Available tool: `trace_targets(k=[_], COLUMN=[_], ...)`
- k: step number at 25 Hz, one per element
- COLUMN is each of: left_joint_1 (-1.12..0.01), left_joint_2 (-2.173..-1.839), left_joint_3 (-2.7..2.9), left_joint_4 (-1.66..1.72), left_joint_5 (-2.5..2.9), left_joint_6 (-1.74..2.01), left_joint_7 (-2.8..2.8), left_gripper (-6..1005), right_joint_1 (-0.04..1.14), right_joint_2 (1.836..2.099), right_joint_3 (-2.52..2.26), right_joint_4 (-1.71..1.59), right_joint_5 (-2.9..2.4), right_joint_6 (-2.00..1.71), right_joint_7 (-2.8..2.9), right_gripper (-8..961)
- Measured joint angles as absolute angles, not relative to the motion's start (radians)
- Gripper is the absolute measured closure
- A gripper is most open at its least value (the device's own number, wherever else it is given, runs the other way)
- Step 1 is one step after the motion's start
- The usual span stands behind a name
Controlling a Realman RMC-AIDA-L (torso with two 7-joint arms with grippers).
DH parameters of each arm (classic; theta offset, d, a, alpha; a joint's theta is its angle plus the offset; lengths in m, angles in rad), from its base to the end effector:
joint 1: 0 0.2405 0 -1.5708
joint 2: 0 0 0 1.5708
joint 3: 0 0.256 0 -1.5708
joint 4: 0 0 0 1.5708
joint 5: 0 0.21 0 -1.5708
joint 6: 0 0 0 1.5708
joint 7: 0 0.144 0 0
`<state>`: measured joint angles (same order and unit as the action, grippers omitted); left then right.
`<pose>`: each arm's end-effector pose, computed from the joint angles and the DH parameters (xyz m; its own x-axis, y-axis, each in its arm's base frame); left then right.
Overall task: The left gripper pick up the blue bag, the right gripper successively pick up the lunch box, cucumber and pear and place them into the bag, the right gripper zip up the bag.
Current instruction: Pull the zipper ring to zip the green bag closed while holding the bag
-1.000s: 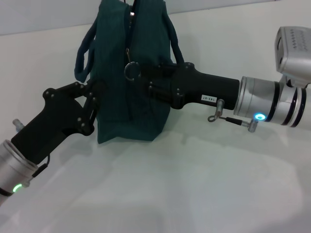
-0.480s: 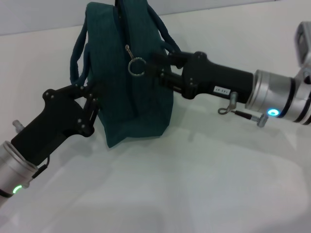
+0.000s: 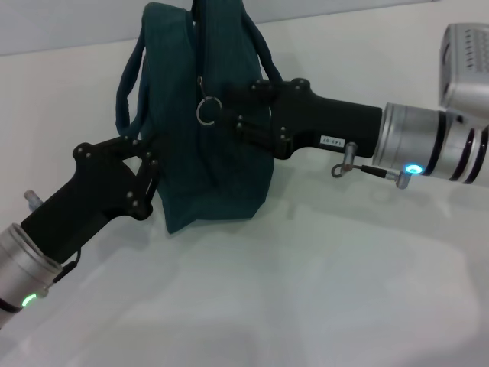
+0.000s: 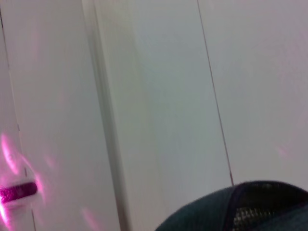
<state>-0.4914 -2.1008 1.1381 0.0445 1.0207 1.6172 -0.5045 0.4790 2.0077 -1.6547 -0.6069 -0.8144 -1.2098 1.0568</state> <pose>-0.2525 0.2801 -0.0555 0.5896 -0.0902 0.8027 0.4175 -0.8167 -0.3984 0.1926 0.3431 -0.0417 0.6654 -0.0985 -0.7400 -0.3721 -0.9031 -0.2144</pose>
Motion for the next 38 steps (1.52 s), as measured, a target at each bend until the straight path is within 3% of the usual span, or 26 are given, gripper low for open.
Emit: trace_targets(k=[38], left_joint_1=[-0.5], left_joint_2=[-2.102], left_joint_3=[1.138], left_joint_4=[0.046], left_joint_5=[1.031], left_joint_6=[1.601], left_joint_7=[-0.479], left_gripper=[952], right_joint_1=[0.538], right_joint_2=[2.015], right_joint_3=[-1.709], right_joint_4=[-0.536], right_joint_5=[-0.817], right_joint_6=[-1.202], right_joint_7=[1.144], right_gripper=[574])
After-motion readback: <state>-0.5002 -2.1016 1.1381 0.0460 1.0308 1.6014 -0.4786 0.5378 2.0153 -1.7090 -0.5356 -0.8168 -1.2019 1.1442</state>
